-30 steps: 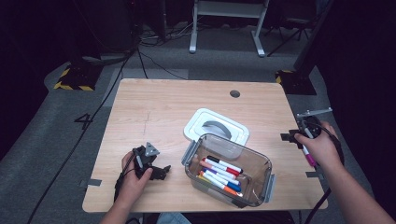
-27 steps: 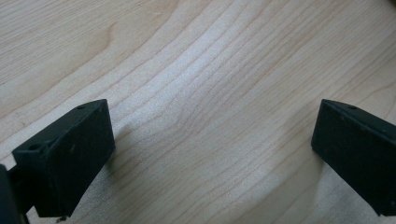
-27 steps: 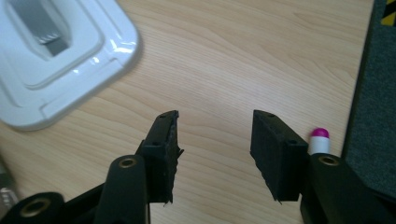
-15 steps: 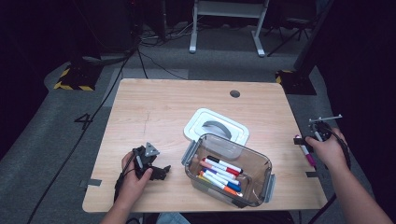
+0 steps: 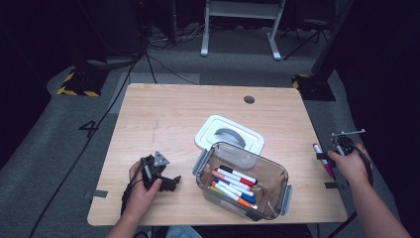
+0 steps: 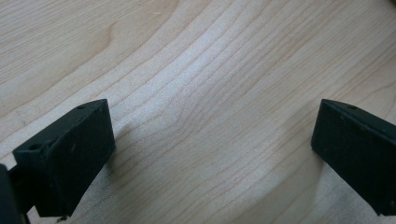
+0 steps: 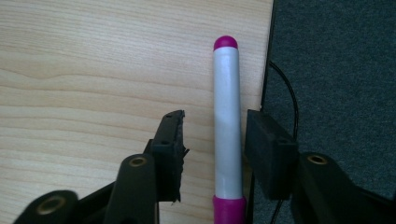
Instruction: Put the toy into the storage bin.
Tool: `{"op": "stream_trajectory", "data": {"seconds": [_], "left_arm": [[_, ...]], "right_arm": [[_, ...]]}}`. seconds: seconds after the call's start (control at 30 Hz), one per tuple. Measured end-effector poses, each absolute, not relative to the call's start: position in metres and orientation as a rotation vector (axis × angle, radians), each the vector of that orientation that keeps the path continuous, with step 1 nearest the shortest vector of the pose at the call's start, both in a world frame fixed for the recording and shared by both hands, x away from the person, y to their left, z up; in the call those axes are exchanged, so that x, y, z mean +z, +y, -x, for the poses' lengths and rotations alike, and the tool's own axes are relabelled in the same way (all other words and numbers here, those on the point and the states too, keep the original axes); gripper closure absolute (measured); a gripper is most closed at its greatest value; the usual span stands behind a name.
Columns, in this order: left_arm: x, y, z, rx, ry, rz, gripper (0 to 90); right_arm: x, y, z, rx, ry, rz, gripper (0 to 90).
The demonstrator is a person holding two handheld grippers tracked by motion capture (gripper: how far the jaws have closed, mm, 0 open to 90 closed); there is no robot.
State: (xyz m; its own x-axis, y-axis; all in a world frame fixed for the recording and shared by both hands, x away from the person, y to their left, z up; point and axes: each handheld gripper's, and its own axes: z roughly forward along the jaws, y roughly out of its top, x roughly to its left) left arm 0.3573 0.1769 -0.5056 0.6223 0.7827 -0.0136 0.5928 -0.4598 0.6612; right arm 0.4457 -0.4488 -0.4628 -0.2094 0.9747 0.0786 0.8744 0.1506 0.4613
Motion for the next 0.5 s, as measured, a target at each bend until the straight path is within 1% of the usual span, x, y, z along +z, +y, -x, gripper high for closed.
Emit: {"op": "stream_trajectory", "data": {"seconds": [0.13,0.23,0.5], "left_arm": [[-0.5056,0.1770,-0.3574,0.389,1.072,-2.211,0.0],[-0.5056,0.1769,-0.3573,0.388,1.074,-2.210,0.0],[-0.5056,0.1769,-0.3573,0.388,1.074,-2.210,0.0]], "right_arm": [[-0.4675,-0.4488,-0.4450,0.576,2.219,-1.804,71.9],[-0.4682,-0.4481,-0.4450,0.567,2.221,-1.795,76.4],[-0.4657,-0.4434,-0.4460,0.523,2.219,-1.795,77.0]]}}
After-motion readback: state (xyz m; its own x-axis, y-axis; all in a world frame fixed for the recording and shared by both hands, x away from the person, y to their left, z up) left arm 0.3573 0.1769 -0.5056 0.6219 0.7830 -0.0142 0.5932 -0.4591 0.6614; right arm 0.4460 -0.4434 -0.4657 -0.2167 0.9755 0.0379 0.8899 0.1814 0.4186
